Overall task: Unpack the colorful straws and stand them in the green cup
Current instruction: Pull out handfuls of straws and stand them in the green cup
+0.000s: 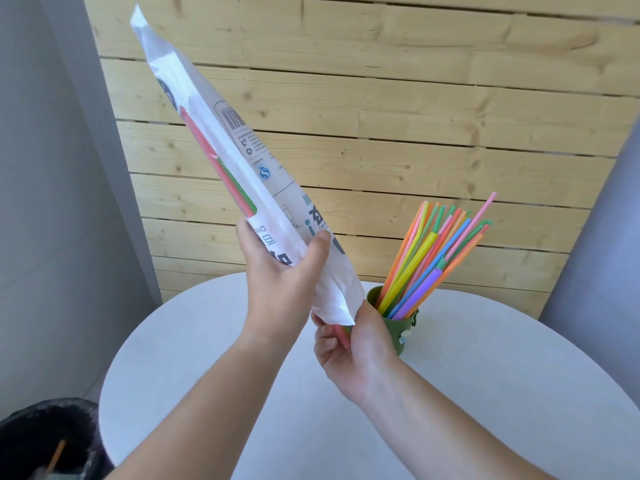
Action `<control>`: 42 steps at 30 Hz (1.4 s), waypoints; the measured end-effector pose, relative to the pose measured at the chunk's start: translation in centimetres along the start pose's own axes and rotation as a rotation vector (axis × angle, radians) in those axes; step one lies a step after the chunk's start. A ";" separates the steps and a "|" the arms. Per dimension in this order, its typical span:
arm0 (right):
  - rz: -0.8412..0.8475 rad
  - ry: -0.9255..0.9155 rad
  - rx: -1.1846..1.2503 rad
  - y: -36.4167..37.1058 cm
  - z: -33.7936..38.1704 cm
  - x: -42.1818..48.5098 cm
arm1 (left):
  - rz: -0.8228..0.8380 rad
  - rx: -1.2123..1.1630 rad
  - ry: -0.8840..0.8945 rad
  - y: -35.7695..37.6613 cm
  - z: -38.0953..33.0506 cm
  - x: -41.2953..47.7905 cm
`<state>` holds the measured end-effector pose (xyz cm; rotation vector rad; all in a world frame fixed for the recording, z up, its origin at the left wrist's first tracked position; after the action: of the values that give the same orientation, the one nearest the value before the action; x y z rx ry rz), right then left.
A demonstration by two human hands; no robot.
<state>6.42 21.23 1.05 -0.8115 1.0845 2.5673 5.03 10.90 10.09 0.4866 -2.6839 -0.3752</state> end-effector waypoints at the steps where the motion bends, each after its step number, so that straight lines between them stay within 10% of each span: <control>1: 0.003 -0.006 -0.003 0.0 0.0 0.0 | 0.006 0.003 -0.014 0.0 0.1 0.0; 23: -0.088 -0.166 -0.104 0.2 0.9 -0.5 | -0.160 -0.052 -0.025 -0.7 0.3 -0.3; 42: -0.218 -0.579 -0.434 0.0 7.4 -2.6 | -0.435 -0.409 -0.398 -3.0 3.2 1.5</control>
<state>5.55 26.51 6.79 -0.2028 0.2598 2.6148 3.27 8.23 6.79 0.9455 -2.7309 -1.2298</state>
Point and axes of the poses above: each hand's wrist, its own x-axis towards the middle knuckle, its own y-axis out of the palm, z = x × y, the point moved 6 cm from there along x, towards the middle knuckle, and after that the axes turned 7 degrees about -z, right-handed, at the moved point
